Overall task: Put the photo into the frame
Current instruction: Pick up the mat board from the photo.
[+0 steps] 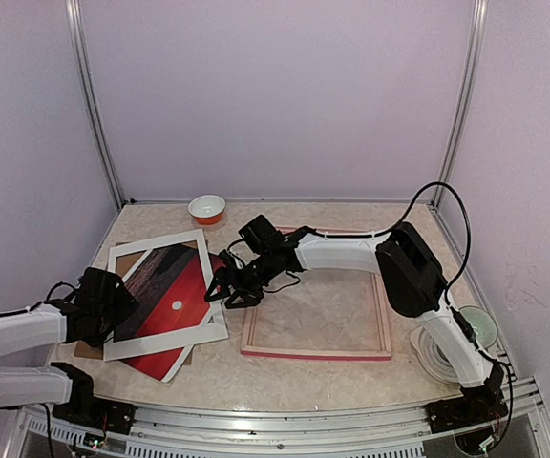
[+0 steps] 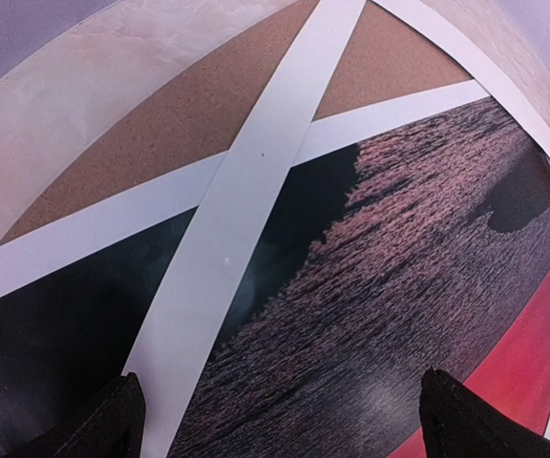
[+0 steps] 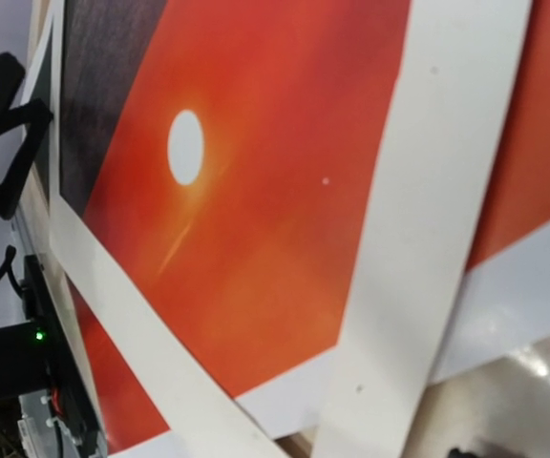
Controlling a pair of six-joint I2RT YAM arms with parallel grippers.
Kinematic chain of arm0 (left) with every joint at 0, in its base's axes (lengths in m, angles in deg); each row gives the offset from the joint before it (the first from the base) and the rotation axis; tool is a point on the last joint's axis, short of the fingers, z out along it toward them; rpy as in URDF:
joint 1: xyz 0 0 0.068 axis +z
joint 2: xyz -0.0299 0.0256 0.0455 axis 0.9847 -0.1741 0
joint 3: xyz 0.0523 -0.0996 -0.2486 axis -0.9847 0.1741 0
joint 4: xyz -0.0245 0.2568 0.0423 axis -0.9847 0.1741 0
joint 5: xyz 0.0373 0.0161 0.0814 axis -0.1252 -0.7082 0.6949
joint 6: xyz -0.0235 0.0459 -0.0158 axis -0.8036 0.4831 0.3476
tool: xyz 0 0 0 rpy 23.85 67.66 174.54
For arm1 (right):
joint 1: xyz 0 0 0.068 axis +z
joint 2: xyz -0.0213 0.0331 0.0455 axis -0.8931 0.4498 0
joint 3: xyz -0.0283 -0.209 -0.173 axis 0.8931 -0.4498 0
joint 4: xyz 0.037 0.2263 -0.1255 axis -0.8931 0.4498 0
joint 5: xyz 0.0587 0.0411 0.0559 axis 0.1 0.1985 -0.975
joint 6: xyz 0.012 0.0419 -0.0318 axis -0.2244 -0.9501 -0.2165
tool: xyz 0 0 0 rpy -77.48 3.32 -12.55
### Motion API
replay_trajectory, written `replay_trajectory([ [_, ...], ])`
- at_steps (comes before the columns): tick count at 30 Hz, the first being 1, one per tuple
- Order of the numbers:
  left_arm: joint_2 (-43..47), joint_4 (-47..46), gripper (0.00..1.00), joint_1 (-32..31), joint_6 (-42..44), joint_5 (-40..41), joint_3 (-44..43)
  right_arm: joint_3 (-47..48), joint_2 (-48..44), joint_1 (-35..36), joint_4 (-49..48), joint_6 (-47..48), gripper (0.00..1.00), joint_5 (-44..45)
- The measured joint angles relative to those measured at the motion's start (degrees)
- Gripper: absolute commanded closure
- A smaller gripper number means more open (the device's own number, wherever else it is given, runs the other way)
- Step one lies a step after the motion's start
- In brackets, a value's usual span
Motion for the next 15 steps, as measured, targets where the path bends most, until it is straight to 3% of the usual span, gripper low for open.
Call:
replay_trajectory([
  [15, -2.1, -3.63, 0.01, 0.2, 1.29, -2.25, 0.0, 2.03, 0.02, 0.17, 4.22, 0.7, 0.21, 4.81],
])
